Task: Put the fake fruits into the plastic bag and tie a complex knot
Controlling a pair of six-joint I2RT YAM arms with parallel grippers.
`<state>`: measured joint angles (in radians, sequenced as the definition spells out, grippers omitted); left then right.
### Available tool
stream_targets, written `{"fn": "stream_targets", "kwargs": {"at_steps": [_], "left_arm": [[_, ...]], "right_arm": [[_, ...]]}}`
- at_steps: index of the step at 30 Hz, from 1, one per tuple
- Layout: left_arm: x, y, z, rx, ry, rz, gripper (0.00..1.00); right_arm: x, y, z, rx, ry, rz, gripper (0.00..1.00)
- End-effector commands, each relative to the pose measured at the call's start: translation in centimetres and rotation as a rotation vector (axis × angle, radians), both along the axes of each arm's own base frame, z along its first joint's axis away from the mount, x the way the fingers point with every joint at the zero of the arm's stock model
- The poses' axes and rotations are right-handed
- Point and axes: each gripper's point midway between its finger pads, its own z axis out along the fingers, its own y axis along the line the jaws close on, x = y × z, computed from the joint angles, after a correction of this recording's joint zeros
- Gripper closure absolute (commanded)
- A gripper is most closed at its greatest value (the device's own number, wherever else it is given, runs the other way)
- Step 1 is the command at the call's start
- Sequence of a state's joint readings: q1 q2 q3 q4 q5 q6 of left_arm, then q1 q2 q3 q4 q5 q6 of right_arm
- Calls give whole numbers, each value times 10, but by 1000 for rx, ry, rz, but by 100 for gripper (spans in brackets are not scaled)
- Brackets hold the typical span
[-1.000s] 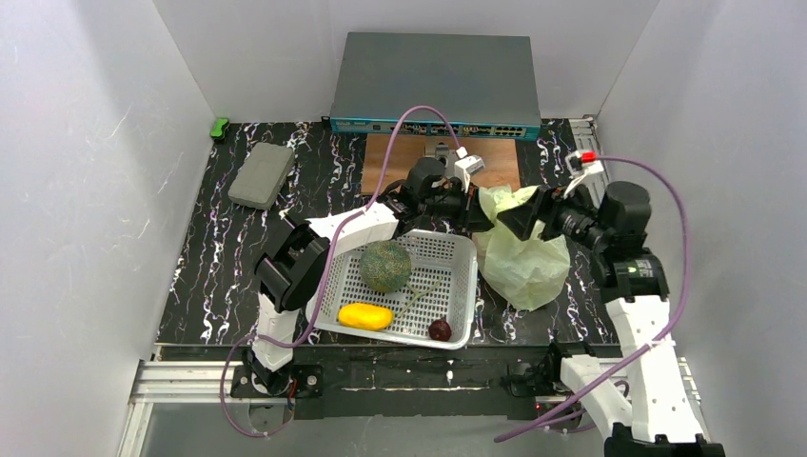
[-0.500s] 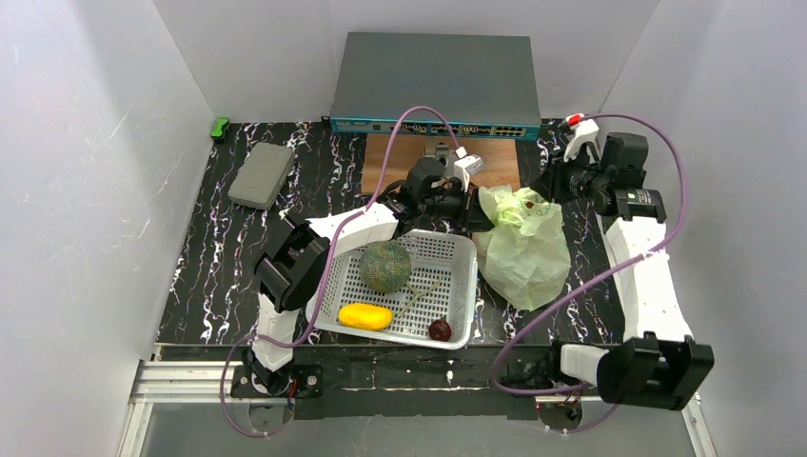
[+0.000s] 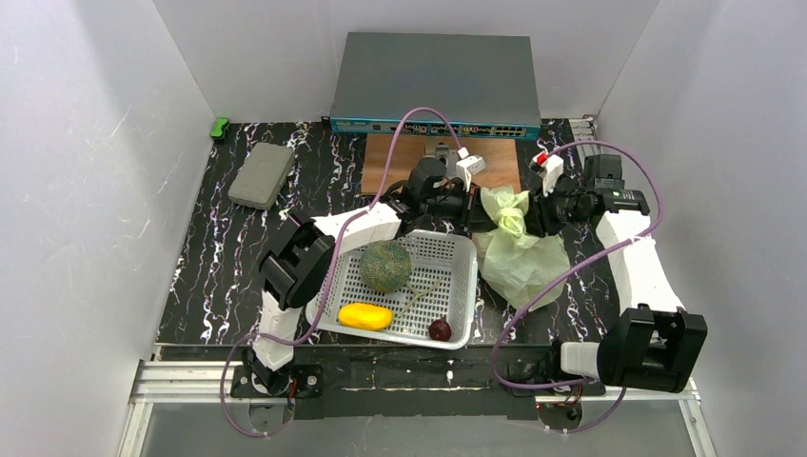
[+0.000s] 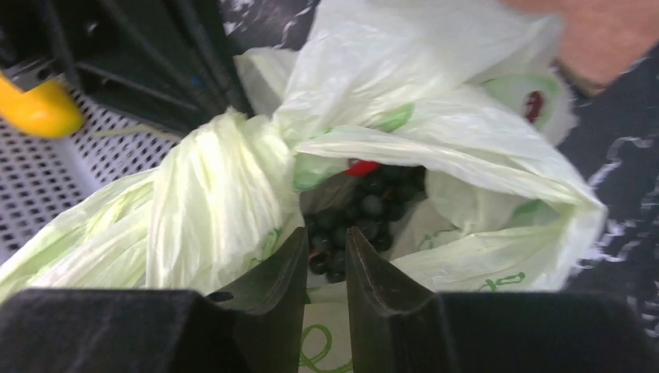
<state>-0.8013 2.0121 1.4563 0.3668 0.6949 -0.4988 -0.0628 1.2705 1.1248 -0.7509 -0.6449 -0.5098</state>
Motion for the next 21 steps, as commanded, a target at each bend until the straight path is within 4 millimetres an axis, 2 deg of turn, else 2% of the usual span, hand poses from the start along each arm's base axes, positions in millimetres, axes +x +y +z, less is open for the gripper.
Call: {"fn": "stream_targets", "kwargs": {"at_steps": [1, 6, 10, 12, 16, 21], "left_arm": [[-4, -9, 26, -98, -12, -67, 100], [-11, -20, 40, -186, 31, -135, 100], [-19, -26, 57, -229, 18, -197, 100], [-23, -24, 65, -248, 11, -226, 100], [-38, -17, 78, -285, 3, -293, 100], [-50, -10, 77, -296, 6, -333, 100]], "right_arm": [[-31, 23, -4, 123, 102, 123, 64], [-40, 47, 2, 234, 173, 169, 47], [-38, 64, 15, 341, 193, 187, 35], [-36, 76, 23, 376, 185, 207, 32], [-20, 89, 37, 428, 147, 185, 28], [-8, 101, 45, 466, 89, 169, 25]]}}
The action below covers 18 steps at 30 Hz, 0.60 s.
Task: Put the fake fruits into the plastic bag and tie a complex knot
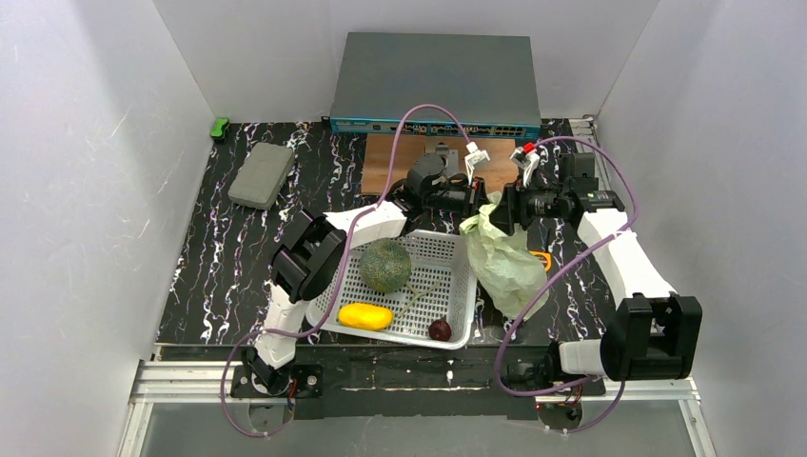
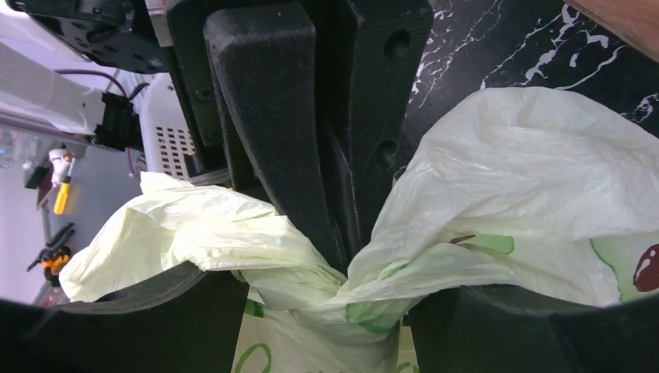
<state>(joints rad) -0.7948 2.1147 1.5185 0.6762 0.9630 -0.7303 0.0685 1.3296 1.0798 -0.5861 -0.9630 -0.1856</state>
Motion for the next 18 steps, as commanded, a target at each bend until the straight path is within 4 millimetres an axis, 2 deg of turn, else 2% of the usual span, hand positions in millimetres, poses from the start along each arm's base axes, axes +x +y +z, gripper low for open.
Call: {"fn": "stream_targets", "kwargs": {"at_steps": [1, 3, 6, 9, 11, 15, 17, 18], "left_arm": [[-26, 9, 42, -94, -73, -92, 100], [-22, 9, 41, -88, -73, -77, 100], [-15, 11, 35, -77, -64, -53, 100], [-10, 14, 31, -74, -59, -38, 100], [-11, 15, 31, -81, -61, -43, 100], [-10, 14, 31, -87, -56, -45, 100], [-10, 14, 32, -89, -60, -46, 100], [-10, 14, 32, -90, -63, -48, 100]], "right_arm": [[12, 18, 29, 109, -90, -15, 25], [8, 17, 33, 109, -98, -10, 24], [-2, 4, 40, 38, -147, 6, 20], [-5, -15, 52, -32, -187, -33, 6], [-9, -23, 63, -64, -205, -56, 2], [-7, -47, 81, -92, -213, -143, 3], [-4, -59, 84, -107, -214, -189, 14], [-2, -64, 83, -117, -207, -209, 22]]}}
